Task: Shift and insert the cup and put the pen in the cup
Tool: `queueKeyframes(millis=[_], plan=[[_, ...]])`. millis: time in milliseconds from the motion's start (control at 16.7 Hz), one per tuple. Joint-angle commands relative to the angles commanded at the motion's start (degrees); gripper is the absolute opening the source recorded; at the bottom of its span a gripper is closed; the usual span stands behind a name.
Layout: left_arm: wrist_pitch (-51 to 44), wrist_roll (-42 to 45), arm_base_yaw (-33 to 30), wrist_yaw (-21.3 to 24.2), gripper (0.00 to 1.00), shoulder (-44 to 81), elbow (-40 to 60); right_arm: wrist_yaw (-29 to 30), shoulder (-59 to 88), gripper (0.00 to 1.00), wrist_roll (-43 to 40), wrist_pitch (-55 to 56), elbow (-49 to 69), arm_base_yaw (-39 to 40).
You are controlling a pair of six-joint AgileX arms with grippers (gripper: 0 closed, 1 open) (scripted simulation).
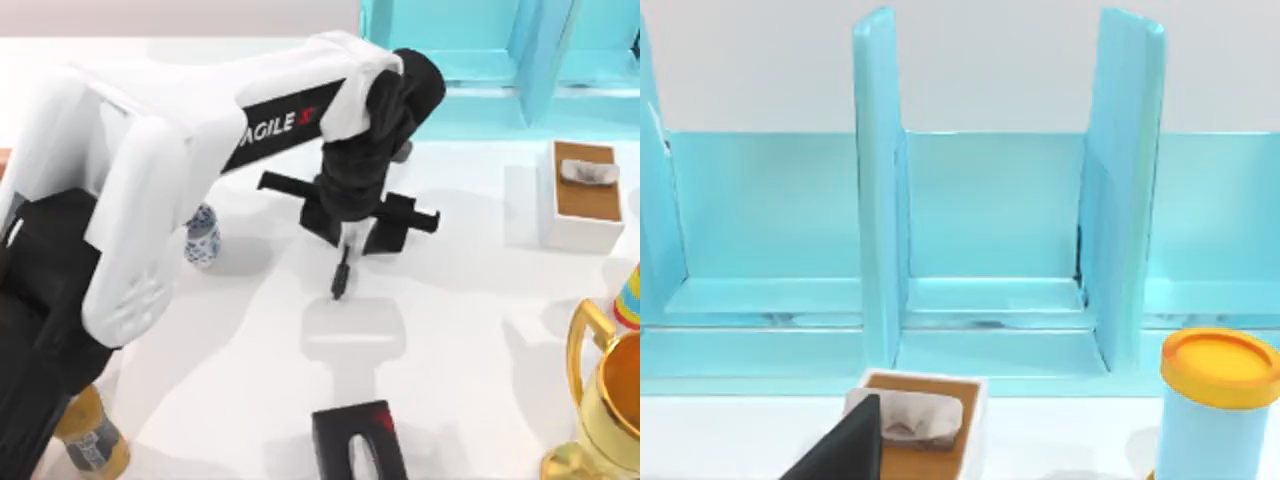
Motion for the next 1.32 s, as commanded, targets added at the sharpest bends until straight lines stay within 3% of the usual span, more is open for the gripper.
queueKeyframes(millis=[360,420,480,1020,1320], plan=[[0.0,0.0,0.0,0.0,0.0,0.0,0.0,0.0,0.0,1.0,0.0,0.0,0.0,0.0],[-0.54,-1.35,-1.11,2.86,0.0,-3.31,0.92,0.0,0.0,1.0,0.0,0.0,0.0,0.0],[-0.62,-1.42,-1.17,2.82,0.0,-3.48,0.75,0.0,0.0,1.0,0.0,0.0,0.0,0.0],[-7.78,-9.0,-8.29,1.93,0.0,-23.78,-12.76,0.0,0.0,1.0,0.0,0.0,0.0,0.0],[-8.95,-10.02,-9.47,1.89,0.0,-25.93,-14.48,0.0,0.0,1.0,0.0,0.0,0.0,0.0]])
